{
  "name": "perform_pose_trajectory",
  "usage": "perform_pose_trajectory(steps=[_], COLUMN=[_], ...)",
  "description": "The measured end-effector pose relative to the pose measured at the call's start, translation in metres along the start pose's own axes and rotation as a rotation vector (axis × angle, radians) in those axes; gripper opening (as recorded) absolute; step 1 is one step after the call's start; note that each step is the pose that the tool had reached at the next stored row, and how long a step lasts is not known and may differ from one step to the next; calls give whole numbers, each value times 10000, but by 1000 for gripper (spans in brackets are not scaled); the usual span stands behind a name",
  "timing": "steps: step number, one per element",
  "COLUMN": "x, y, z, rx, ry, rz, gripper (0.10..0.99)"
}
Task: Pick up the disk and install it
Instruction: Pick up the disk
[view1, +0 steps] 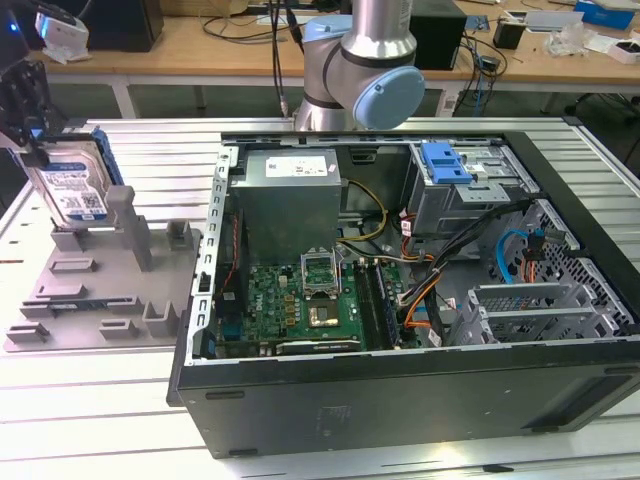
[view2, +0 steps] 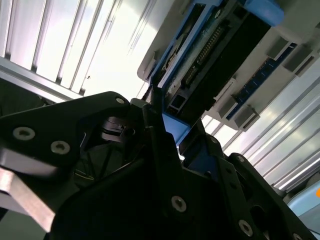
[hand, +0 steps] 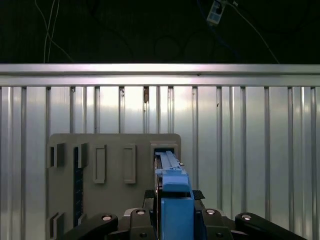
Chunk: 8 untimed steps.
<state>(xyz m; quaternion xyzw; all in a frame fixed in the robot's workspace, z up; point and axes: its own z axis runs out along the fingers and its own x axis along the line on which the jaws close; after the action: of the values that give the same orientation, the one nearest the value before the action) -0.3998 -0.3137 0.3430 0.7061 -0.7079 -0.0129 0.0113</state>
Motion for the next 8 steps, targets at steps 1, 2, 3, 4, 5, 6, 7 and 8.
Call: perform_pose_trajectory(steps=[1, 2, 3, 4, 5, 6, 7, 8], x=[0, 0, 0, 0, 0, -1, -1, -1], y=[1, 2, 3, 4, 5, 6, 7, 8], z=[-32, -58, -85, -112, -142, -174, -203, -243], rx=[3, 3, 5, 7, 9, 11, 13, 15], ry=[0, 0, 0, 0, 0, 0, 0, 0], rz=[1, 1, 2, 3, 4, 5, 6, 7], gripper=[369, 369, 369, 369, 369, 369, 369, 369])
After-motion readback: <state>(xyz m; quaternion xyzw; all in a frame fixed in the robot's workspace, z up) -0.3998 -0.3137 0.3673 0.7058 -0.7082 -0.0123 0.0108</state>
